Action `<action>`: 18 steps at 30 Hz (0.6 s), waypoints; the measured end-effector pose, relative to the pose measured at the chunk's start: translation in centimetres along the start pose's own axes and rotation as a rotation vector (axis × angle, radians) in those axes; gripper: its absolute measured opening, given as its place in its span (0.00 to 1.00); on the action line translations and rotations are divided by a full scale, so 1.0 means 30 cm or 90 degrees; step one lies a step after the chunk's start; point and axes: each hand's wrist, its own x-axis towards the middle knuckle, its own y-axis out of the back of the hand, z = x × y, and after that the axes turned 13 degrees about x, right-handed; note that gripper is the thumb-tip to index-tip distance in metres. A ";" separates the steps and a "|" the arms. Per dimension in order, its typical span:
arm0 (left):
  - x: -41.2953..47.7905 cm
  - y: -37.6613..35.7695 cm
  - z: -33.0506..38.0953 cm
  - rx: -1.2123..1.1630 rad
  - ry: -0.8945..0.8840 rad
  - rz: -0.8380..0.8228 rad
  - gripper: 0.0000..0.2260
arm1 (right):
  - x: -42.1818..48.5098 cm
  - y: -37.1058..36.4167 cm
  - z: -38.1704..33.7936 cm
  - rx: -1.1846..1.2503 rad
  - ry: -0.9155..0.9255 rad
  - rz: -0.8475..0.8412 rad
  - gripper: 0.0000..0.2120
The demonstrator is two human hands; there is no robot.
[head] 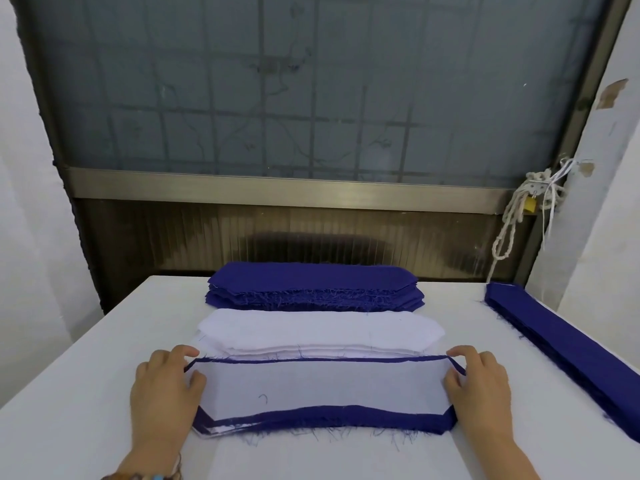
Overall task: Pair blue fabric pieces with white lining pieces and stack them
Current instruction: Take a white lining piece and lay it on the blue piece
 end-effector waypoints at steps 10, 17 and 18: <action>0.065 0.004 0.126 -0.052 -0.187 0.023 0.10 | 0.060 -0.087 -0.145 -0.022 0.199 -0.201 0.08; 0.162 -0.086 0.334 -0.104 -0.310 -0.035 0.08 | 0.119 -0.266 -0.326 0.108 0.223 -0.317 0.08; 0.170 -0.105 0.361 -0.097 -0.310 -0.052 0.07 | 0.123 -0.293 -0.346 0.117 0.221 -0.327 0.08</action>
